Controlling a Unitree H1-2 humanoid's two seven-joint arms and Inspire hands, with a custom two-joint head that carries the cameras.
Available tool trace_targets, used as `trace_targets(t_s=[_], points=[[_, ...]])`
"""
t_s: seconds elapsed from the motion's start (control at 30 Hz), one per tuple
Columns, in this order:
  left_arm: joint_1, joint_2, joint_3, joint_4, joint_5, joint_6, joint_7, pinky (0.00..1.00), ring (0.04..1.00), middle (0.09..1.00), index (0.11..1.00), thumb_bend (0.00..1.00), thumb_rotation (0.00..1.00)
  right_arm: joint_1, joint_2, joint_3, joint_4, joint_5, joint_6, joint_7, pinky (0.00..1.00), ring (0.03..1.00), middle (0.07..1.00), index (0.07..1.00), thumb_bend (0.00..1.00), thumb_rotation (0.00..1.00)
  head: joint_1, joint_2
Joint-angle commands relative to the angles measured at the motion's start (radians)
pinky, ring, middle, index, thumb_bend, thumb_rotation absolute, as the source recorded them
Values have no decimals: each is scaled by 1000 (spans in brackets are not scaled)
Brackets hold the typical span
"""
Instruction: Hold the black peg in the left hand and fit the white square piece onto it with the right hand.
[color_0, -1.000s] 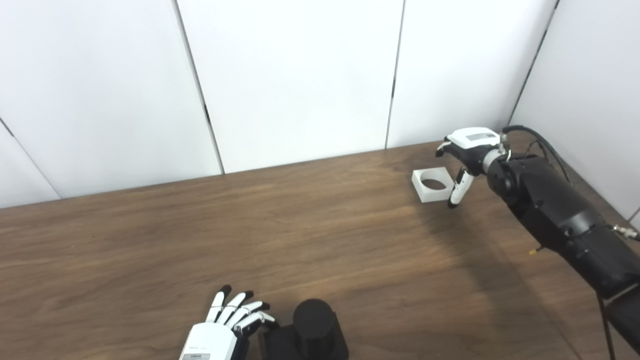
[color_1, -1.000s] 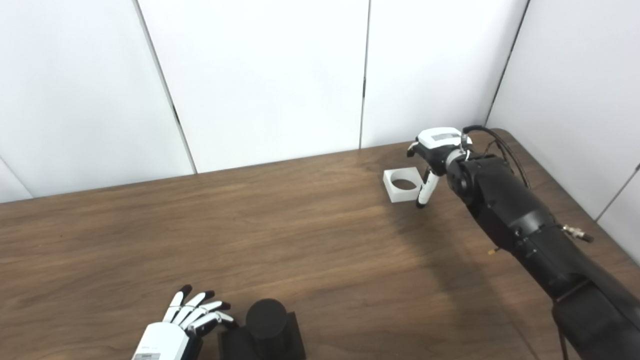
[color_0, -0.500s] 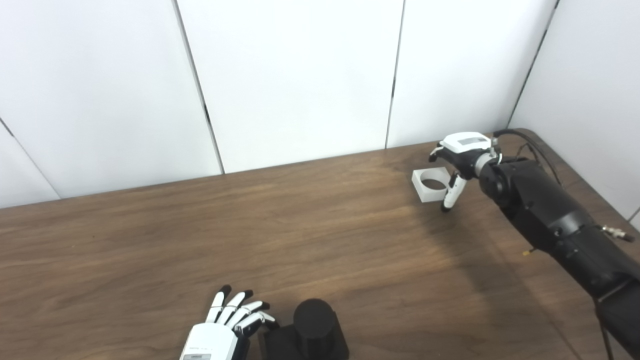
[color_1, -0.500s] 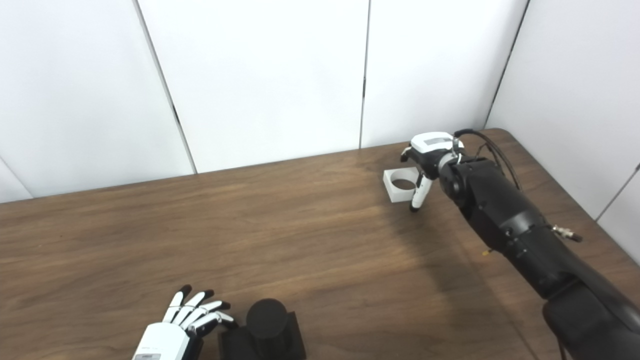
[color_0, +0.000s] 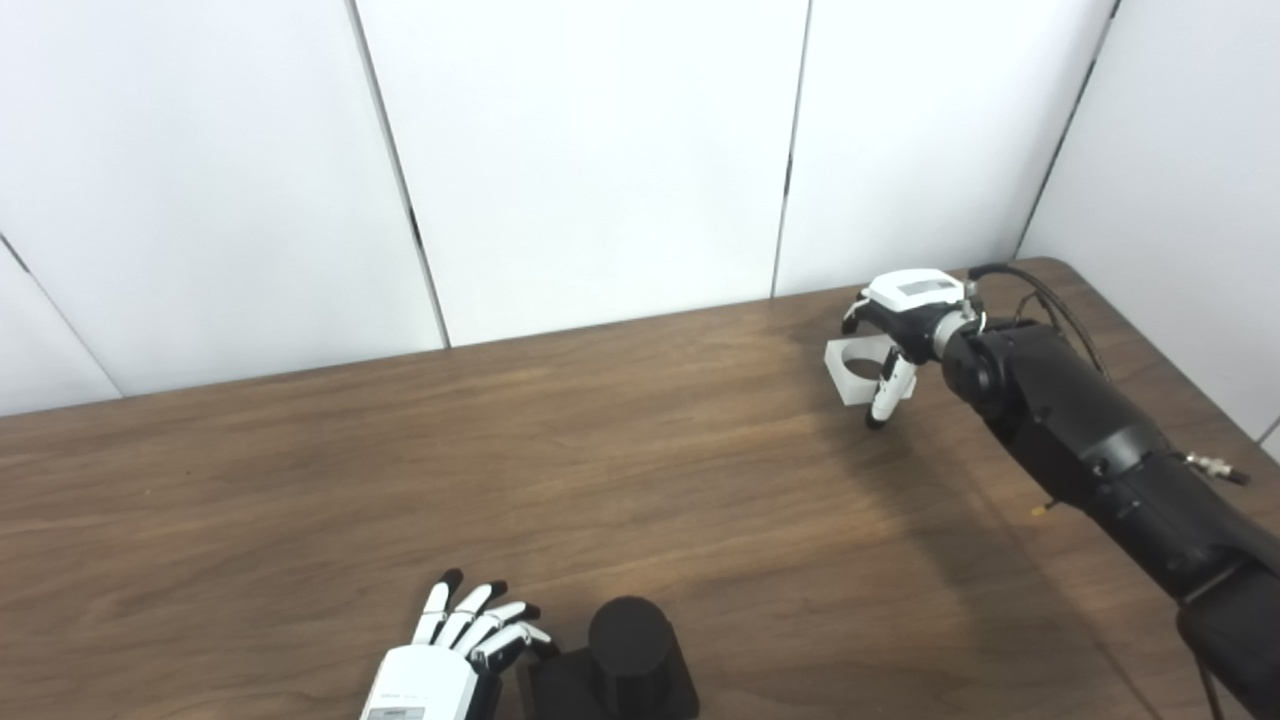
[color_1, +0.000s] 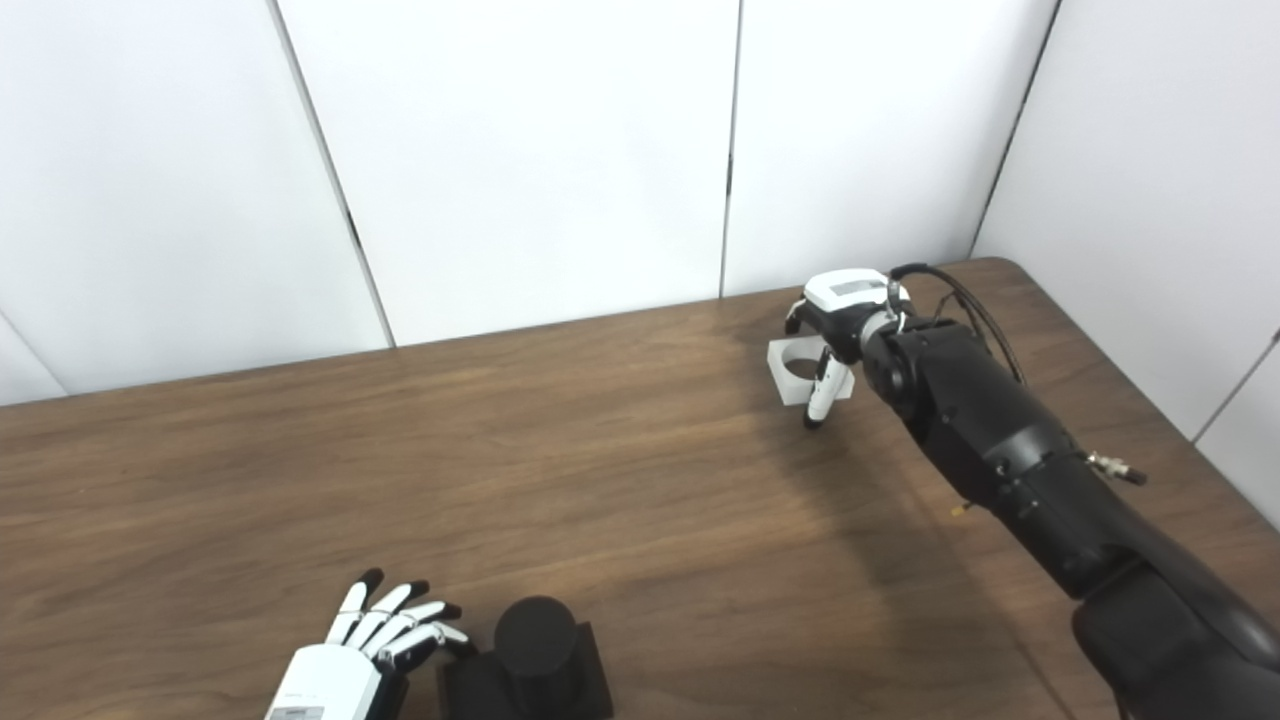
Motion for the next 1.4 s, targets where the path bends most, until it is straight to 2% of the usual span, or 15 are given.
trace_targets(t_s=[0.0, 0.23, 0.53, 0.57, 0.6, 0.63, 0.97, 1.2, 1.37], points=[[18, 15, -20, 20, 50, 10, -56, 1000, 886, 773, 484, 520, 47, -55, -10, -5, 0, -7, -17, -38, 1000, 1000, 961, 804, 826, 232, 0, 1], [23, 17, -22, 9, 50, 16, -61, 1000, 884, 772, 484, 520, 46, -50, -19, -4, 12, -4, -31, -48, 1000, 995, 941, 767, 810, 235, -3, 10], [23, 21, -22, 6, 46, 20, -63, 1000, 885, 772, 484, 520, 46, -49, -24, -8, 21, 2, -36, -46, 1000, 979, 902, 634, 802, 210, -4, 12], [22, 22, -22, 5, 46, 20, -63, 1000, 885, 772, 484, 520, 46, -49, -24, -8, 23, 3, -36, -43, 1000, 979, 899, 565, 666, 180, -4, 12], [22, 22, -22, 6, 46, 20, -62, 1000, 886, 772, 484, 520, 46, -50, -24, -8, 25, 6, -37, -41, 1000, 978, 896, 522, 582, 160, -4, 12], [22, 22, -23, 6, 46, 20, -61, 1000, 885, 771, 484, 520, 46, -50, -25, -7, 27, 8, -38, -40, 992, 975, 891, 507, 553, 151, -4, 12], [17, 21, -23, 10, 40, 17, -57, 1000, 886, 770, 484, 519, 46, -28, -27, -19, 14, 43, -43, -57, 876, 914, 824, 487, 521, 129, 1, 18], [8, 12, -27, 20, 48, 23, -57, 1000, 888, 771, 484, 520, 46, -17, -35, -14, -3, 53, -70, -74, 882, 901, 799, 486, 522, 128, 21, 30], [-2, 9, -31, 29, 55, 21, -49, 1000, 883, 767, 484, 520, 46, -1, -53, -2, -112, 45, -82, -20, 934, 910, 795, 486, 522, 131, 27, 41]])
